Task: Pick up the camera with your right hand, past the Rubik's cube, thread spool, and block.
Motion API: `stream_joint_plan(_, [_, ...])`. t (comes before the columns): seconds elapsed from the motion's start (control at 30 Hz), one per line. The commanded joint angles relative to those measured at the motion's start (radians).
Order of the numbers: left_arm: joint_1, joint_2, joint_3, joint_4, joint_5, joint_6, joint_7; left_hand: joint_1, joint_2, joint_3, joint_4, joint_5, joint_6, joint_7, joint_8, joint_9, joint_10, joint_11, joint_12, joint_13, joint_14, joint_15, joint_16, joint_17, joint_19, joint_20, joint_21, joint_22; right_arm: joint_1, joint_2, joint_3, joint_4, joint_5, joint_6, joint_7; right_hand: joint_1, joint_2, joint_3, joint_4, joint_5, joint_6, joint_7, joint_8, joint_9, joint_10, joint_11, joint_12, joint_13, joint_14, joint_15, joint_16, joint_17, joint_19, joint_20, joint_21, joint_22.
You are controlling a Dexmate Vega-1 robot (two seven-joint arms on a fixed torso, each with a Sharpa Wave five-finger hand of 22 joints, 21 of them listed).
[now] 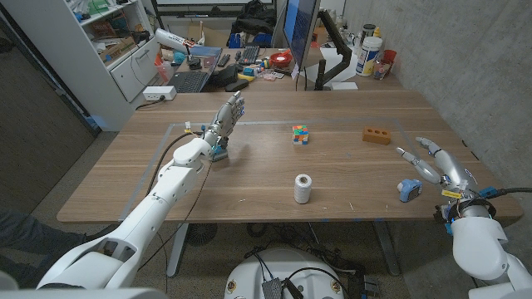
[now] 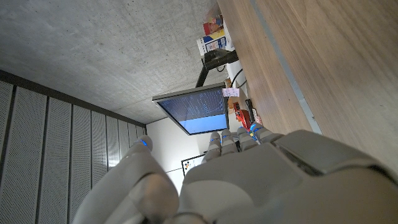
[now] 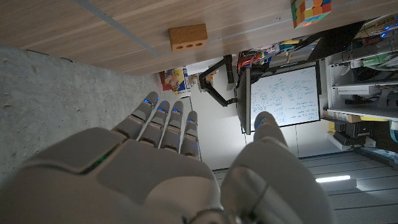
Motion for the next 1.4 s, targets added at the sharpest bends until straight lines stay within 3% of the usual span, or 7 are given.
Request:
stream_joint_plan(0.03, [-0.003, -0.005, 0.007, -0.001, 0.005, 0.0, 0.001, 0.003, 0.005, -0.005, -0.002, 0.006, 0.007, 0.0, 0.0, 0.002, -0.002, 0.0, 0.001, 0.005, -0.006, 0.005, -0.001, 0.004, 0.004, -0.036, -0.004, 0.005, 0.005, -0.022, -0.011, 0.002, -0.082, -0.025, 0.009, 0.013, 0.002, -0.004, -0.004, 0.007, 0.003, -0.007, -0.002, 0.005, -0.005, 0.0, -0.002, 0.003, -0.002, -0.004, -0.001, 0.002, 0.009, -0.008, -0.004, 0.001])
stream_joint_plan(0.17, [0.0, -0.005, 0.006, -0.007, 0.006, 0.001, 0.008, 0.003, 0.005, -0.006, -0.002, 0.006, 0.009, 0.001, 0.0, 0.002, -0.003, 0.0, 0.001, 0.005, -0.005, 0.004, -0.001, 0.004, 0.005, -0.036, -0.005, 0.005, 0.011, -0.031, -0.015, 0.001, -0.111, -0.045, 0.023, 0.015, -0.001, -0.005, -0.005, 0.01, 0.003, -0.019, -0.001, 0.005, -0.004, -0.001, -0.002, 0.003, -0.002, -0.005, -0.001, 0.002, 0.011, -0.008, -0.007, 0.001])
stream_joint_plan(0.77, [0.012, 0.004, 0.0, -0.02, 0.004, 0.004, 0.013, 0.004, 0.006, -0.01, -0.002, 0.006, 0.012, 0.004, 0.001, 0.002, -0.004, 0.001, 0.001, 0.005, -0.006, 0.006, -0.001, 0.004, 0.006, -0.035, -0.009, 0.005, 0.003, -0.051, -0.06, -0.034, -0.26, -0.14, 0.082, 0.02, -0.008, -0.011, -0.006, 0.019, -0.003, -0.02, -0.001, 0.006, -0.006, -0.004, -0.002, 0.003, -0.002, -0.007, -0.001, 0.002, 0.017, -0.007, -0.015, 0.001])
stream_joint_plan(0.97, [0.005, 0.004, 0.0, -0.011, 0.003, -0.001, 0.004, 0.005, 0.007, -0.012, -0.002, 0.006, 0.013, 0.003, 0.001, 0.002, -0.004, 0.002, 0.001, 0.005, -0.006, 0.007, -0.001, 0.004, 0.007, -0.035, -0.011, 0.005, 0.0, -0.047, -0.073, -0.047, -0.291, -0.164, 0.093, 0.025, -0.011, -0.013, -0.007, 0.027, -0.003, -0.02, 0.001, 0.006, -0.008, -0.001, -0.002, 0.003, 0.003, -0.01, 0.001, 0.002, 0.044, 0.021, -0.012, 0.001])
stream_joint_plan(1.4, [0.003, -0.005, 0.001, 0.01, 0.001, -0.013, 0.002, 0.006, 0.009, -0.015, -0.002, 0.006, 0.013, 0.005, 0.001, 0.002, -0.005, 0.006, 0.001, 0.005, -0.006, 0.008, -0.001, 0.004, 0.007, -0.036, -0.014, 0.005, 0.01, -0.067, -0.11, -0.057, -0.399, -0.226, 0.153, 0.033, -0.013, -0.016, -0.007, 0.037, 0.006, -0.026, 0.005, 0.006, 0.003, -0.005, 0.003, 0.004, 0.012, -0.006, 0.003, 0.003, 0.047, 0.022, -0.022, 0.001])
